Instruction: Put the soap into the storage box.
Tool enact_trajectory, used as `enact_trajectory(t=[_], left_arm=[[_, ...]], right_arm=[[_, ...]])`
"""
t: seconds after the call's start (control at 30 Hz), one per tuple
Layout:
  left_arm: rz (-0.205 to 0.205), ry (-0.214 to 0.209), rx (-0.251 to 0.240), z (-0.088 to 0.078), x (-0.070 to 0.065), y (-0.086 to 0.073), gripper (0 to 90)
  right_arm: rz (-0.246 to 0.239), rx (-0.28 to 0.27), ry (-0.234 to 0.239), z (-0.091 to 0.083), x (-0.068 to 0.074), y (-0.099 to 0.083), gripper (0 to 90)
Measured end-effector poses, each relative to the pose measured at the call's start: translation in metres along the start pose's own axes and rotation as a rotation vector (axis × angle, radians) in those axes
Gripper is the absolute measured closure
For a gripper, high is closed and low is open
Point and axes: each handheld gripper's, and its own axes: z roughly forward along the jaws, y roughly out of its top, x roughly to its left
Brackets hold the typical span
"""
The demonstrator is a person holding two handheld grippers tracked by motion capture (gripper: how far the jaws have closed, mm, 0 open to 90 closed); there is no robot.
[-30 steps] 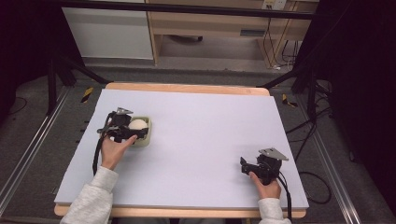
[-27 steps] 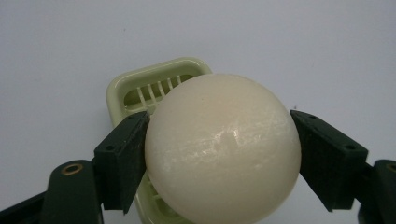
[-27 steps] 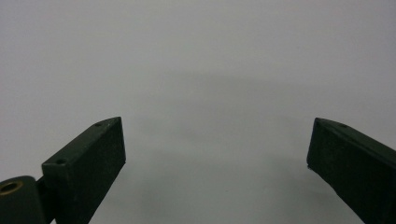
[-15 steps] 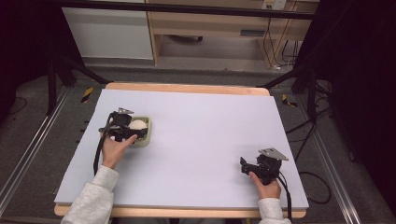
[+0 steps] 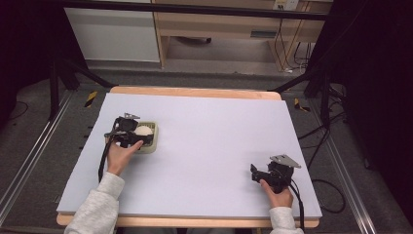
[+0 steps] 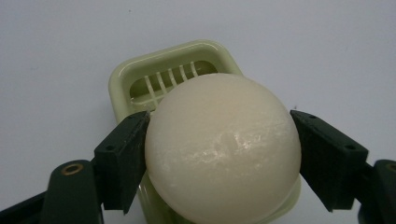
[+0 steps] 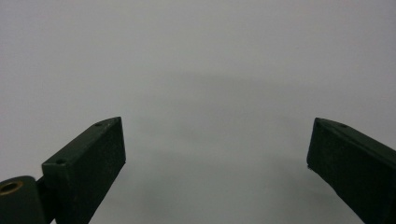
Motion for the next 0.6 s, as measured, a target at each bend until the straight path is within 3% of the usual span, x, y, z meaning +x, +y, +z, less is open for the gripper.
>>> enact_trajectory(t=[0.6], left_arm=[[0.014,0.009,0.016,0.0071,0.0003,-0.0040,22.8]], right_arm=[[0.001,-0.001,0.000,-0.0001,0.0002,0.0000,4.8]])
